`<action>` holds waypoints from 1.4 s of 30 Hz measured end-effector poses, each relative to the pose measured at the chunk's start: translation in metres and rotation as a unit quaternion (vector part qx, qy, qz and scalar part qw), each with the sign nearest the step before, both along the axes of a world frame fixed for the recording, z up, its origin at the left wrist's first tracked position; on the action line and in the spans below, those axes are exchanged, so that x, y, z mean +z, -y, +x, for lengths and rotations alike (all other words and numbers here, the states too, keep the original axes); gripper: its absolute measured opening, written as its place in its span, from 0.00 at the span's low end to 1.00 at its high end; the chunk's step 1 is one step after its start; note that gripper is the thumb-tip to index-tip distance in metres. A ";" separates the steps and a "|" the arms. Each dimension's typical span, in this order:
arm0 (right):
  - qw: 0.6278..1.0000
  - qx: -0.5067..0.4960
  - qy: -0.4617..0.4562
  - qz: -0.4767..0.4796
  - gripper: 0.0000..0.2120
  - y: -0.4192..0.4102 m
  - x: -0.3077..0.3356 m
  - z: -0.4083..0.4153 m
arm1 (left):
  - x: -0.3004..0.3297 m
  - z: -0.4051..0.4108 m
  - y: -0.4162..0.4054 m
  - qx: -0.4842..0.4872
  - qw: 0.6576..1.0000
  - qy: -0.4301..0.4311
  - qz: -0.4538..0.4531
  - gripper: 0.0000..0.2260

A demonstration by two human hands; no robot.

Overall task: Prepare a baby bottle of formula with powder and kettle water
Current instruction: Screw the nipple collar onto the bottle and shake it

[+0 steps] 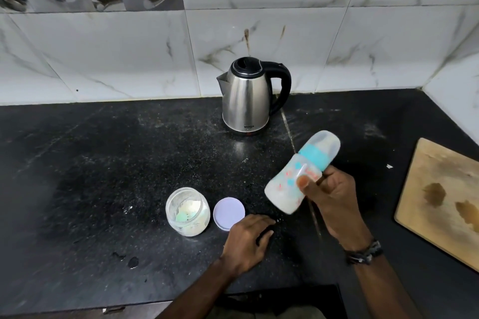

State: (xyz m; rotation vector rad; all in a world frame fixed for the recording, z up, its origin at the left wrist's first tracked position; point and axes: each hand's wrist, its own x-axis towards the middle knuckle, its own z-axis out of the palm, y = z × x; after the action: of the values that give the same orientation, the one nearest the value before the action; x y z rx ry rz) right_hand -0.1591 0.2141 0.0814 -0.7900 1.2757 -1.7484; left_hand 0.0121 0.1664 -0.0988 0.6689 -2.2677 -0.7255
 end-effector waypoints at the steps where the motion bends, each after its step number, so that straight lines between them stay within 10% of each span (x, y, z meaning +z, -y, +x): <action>1: 1.000 0.002 0.001 -0.008 0.34 -0.001 0.000 -0.001 | 0.000 0.000 0.000 -0.002 1.000 -0.001 0.001 0.10; 4: 0.993 -0.025 0.100 -0.051 0.31 -0.004 0.000 -0.003 | 0.001 -0.001 0.002 -0.001 1.000 -0.002 -0.005 0.10; 8: 1.000 -0.018 -0.009 0.014 0.35 -0.005 -0.003 -0.002 | -0.001 0.000 0.000 0.001 1.000 -0.001 -0.005 0.11; 12: 0.988 -0.044 0.141 -0.046 0.21 -0.005 -0.002 -0.002 | -0.001 -0.001 0.002 0.001 1.000 0.002 -0.004 0.10; 23: 1.000 -0.014 0.005 0.015 0.35 0.002 -0.008 0.007 | -0.002 -0.001 0.001 0.002 1.000 0.007 -0.003 0.11; 27: 0.989 -0.003 0.139 -0.041 0.32 0.000 -0.004 0.010 | -0.001 0.000 0.001 -0.003 1.000 0.002 -0.009 0.11; 31: 1.000 -0.008 0.014 0.009 0.35 0.001 -0.004 0.004 | 0.000 0.000 0.000 0.000 1.000 0.003 -0.004 0.11; 42: 0.992 0.002 0.122 -0.021 0.31 -0.006 -0.012 0.008 | -0.001 0.000 0.002 -0.004 1.000 -0.002 -0.011 0.11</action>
State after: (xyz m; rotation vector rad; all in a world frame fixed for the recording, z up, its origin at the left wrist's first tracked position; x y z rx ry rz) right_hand -0.1511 0.2203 0.0697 -0.5809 1.0755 -1.8115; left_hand 0.0125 0.1645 -0.0995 0.6468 -2.2734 -0.7037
